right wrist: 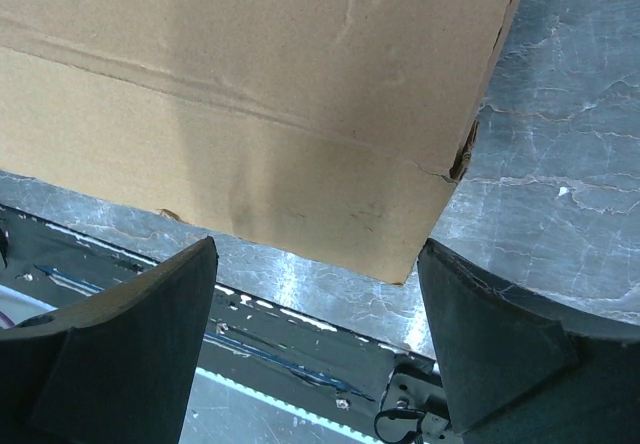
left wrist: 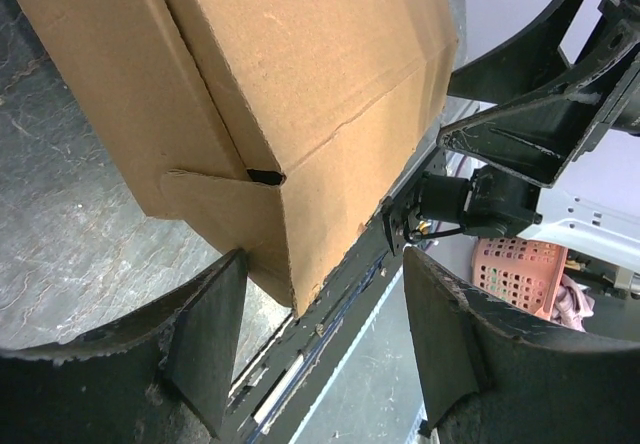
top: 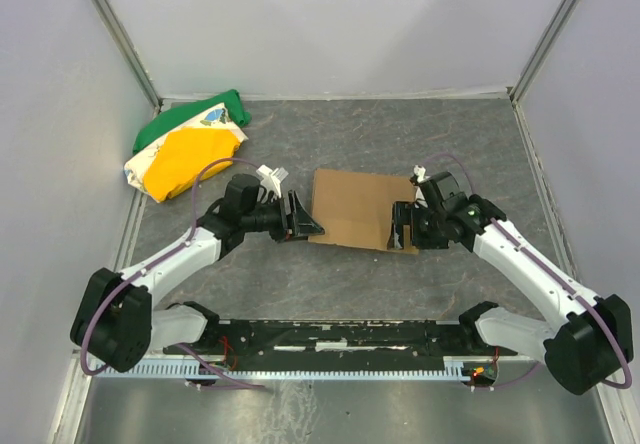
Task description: Fold the paper box
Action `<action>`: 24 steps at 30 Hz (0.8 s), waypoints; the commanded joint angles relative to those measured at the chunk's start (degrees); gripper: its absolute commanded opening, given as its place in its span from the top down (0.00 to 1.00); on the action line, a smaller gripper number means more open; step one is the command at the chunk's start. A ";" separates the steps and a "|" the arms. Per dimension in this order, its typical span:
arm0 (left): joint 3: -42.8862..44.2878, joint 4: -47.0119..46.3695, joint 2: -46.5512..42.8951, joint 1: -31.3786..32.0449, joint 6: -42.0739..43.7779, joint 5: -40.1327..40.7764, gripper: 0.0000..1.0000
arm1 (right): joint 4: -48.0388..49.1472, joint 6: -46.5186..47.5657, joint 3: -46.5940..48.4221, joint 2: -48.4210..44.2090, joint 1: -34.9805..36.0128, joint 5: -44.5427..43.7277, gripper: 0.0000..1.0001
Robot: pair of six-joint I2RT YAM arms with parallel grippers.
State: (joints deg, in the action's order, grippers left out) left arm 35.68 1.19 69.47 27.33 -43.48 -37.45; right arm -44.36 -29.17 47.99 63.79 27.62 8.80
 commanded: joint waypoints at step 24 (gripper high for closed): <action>1.11 0.01 0.23 -0.59 0.52 -6.50 0.31 | 2.18 -0.91 4.00 -1.97 0.35 3.84 0.12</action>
State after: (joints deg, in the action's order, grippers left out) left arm 36.42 5.45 69.49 26.68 -42.17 -39.62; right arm -44.71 -29.71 49.28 62.43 27.62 10.20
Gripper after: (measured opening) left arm 0.699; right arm 0.882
